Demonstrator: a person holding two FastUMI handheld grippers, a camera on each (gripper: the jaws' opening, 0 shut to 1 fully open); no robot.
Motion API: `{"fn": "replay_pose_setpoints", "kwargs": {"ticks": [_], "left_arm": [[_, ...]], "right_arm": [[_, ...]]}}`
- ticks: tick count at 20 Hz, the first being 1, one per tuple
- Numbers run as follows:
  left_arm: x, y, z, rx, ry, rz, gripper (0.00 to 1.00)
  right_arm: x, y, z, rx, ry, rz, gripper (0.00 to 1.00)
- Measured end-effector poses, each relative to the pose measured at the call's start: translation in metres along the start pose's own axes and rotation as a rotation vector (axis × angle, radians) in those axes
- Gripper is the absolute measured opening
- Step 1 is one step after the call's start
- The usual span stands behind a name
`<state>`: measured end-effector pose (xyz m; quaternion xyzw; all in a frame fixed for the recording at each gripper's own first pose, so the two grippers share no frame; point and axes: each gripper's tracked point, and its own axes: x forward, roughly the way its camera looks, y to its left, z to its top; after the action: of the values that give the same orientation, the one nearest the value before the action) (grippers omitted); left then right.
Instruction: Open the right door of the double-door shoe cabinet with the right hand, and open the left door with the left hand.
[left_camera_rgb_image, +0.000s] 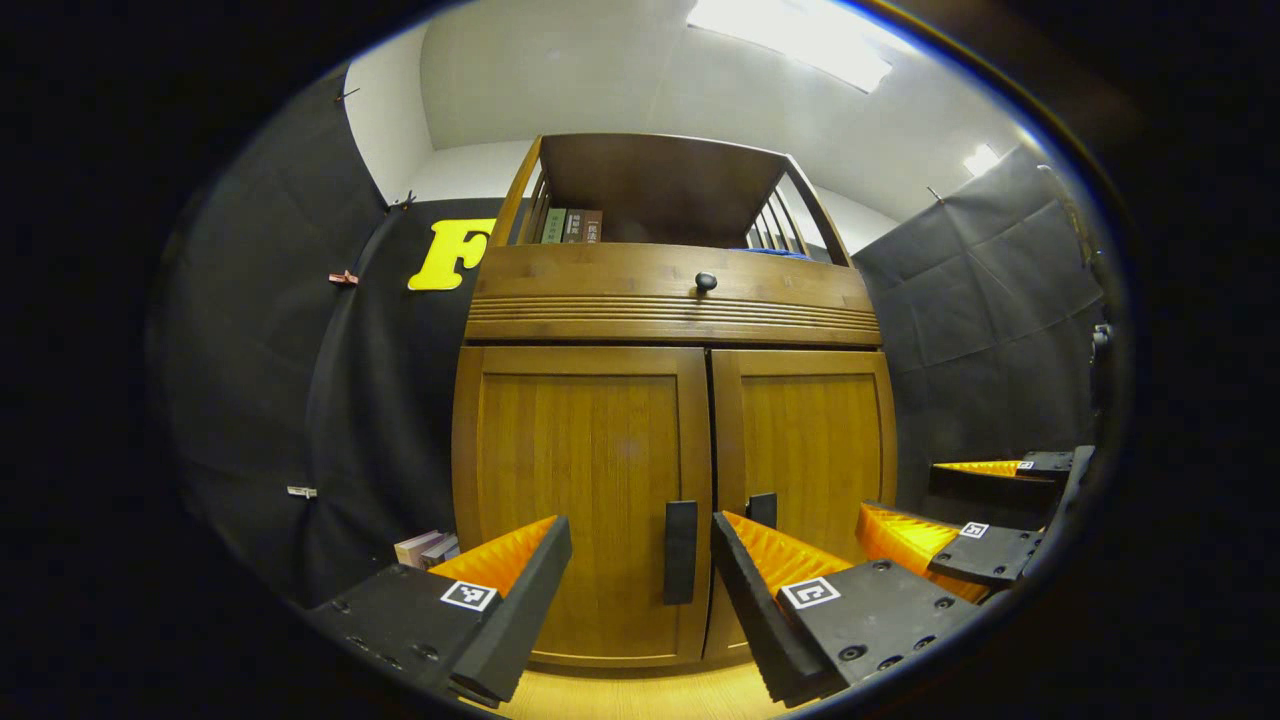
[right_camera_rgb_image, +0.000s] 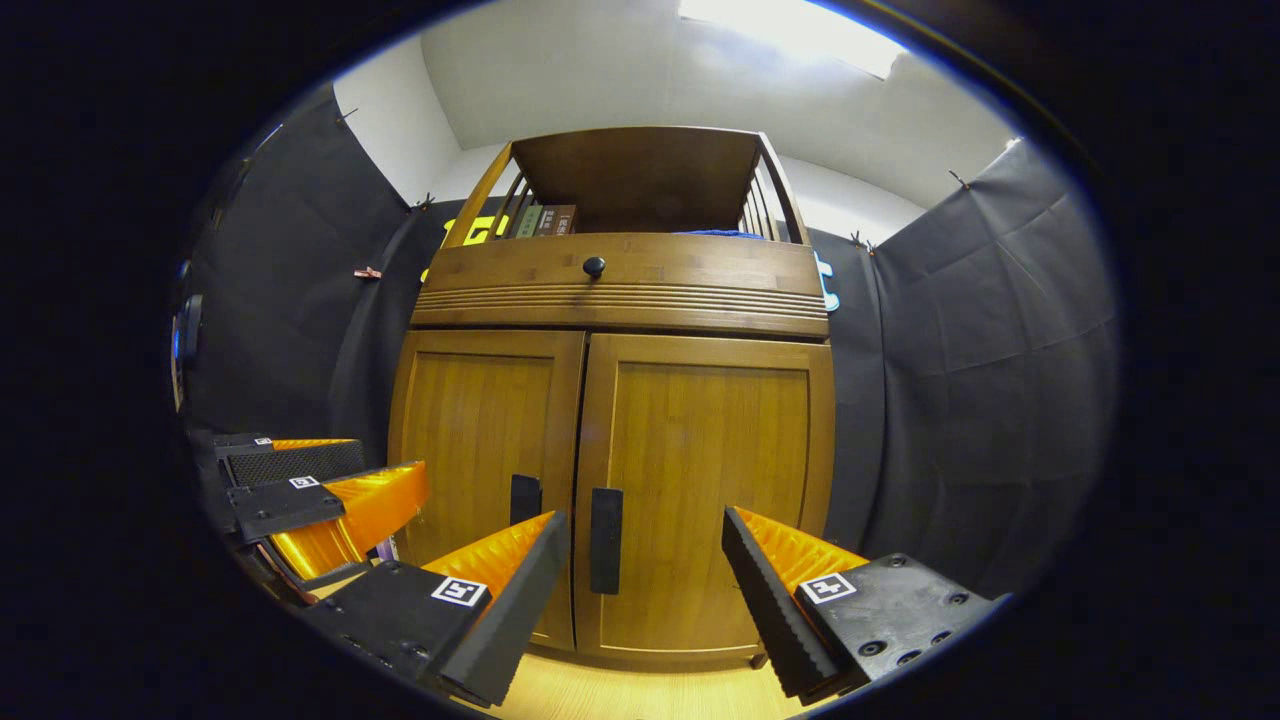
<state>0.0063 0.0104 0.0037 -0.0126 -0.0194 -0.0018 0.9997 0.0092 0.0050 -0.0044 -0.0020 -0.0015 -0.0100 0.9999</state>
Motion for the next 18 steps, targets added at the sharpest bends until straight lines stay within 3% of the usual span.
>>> {"fn": "replay_pose_setpoints", "kwargs": {"ticks": [12, 18], "left_arm": [[0.003, 0.003, -0.004, -0.016, -0.007, -0.038, 0.90], [0.008, 0.014, -0.008, -0.024, -0.003, -0.020, 0.94]], "right_arm": [[0.027, 0.015, -0.025, 0.004, 0.033, 0.027, 0.97], [0.048, 0.023, -0.042, 0.011, 0.047, 0.024, 0.98]]}}
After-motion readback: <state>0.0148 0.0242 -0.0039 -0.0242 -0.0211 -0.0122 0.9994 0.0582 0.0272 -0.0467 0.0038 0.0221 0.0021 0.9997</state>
